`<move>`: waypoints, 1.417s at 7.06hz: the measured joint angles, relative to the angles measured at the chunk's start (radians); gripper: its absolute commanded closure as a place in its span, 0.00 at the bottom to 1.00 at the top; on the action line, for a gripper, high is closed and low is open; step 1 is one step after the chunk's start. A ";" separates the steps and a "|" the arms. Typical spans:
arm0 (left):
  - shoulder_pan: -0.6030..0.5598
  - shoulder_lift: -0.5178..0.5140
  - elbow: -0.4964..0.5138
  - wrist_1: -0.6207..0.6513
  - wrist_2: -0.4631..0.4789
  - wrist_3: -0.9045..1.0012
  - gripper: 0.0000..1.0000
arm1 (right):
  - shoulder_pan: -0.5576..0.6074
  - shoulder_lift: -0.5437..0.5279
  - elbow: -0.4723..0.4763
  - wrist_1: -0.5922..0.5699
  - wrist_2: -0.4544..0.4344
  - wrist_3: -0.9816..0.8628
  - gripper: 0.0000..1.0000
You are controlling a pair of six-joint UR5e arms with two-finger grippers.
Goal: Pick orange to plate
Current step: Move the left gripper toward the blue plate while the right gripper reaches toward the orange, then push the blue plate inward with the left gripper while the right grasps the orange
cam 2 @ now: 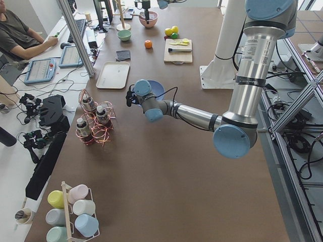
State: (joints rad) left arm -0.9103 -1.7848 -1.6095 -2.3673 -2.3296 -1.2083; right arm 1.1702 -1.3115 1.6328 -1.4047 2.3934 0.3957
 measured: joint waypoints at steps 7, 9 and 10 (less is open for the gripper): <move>0.408 -0.263 0.001 0.140 0.444 -0.276 1.00 | -0.250 0.069 -0.032 0.037 -0.239 0.188 0.00; 0.421 -0.263 0.003 0.147 0.461 -0.277 1.00 | -0.278 0.077 -0.062 0.046 -0.288 0.191 0.01; 0.420 -0.260 0.002 0.148 0.462 -0.276 1.00 | -0.285 0.080 -0.093 0.084 -0.298 0.192 0.03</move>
State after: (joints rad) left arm -0.4899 -2.0447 -1.6080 -2.2195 -1.8673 -1.4847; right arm 0.8855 -1.2311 1.5393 -1.3212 2.0953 0.5878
